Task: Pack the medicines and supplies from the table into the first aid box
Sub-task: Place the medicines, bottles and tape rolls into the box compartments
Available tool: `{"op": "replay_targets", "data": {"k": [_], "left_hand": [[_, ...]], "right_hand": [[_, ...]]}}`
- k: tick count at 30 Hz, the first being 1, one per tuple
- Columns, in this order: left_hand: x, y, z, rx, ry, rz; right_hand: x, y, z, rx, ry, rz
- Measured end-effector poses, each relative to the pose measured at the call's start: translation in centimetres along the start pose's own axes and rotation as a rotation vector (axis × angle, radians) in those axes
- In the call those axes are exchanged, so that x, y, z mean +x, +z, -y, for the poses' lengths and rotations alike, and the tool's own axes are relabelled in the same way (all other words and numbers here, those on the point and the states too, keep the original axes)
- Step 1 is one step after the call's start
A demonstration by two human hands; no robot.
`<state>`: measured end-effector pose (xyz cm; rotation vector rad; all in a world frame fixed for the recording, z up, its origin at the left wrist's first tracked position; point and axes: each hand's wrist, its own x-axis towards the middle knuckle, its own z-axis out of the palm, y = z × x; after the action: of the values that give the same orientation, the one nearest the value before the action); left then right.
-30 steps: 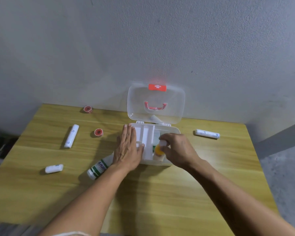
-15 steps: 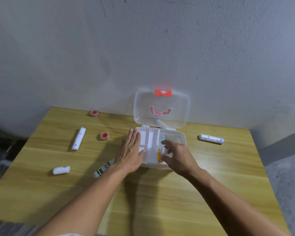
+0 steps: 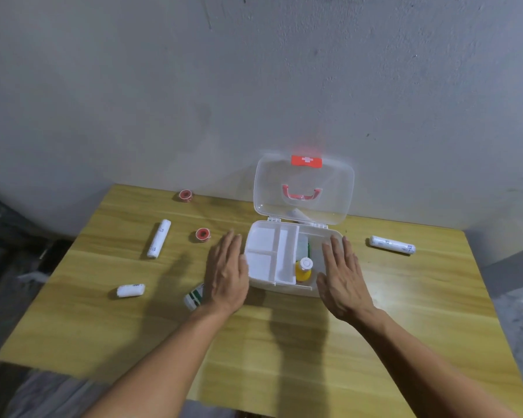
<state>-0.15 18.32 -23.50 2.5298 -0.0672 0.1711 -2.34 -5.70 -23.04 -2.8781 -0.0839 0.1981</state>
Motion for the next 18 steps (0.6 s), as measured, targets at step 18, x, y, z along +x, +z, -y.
{"op": "replay_targets", "data": {"k": [18], "left_hand": [[-3.6, -2.4, 3.3, 0.024, -0.354, 0.048]], "right_hand": [[0.0, 0.3, -0.1, 0.429, 0.085, -0.029]]}}
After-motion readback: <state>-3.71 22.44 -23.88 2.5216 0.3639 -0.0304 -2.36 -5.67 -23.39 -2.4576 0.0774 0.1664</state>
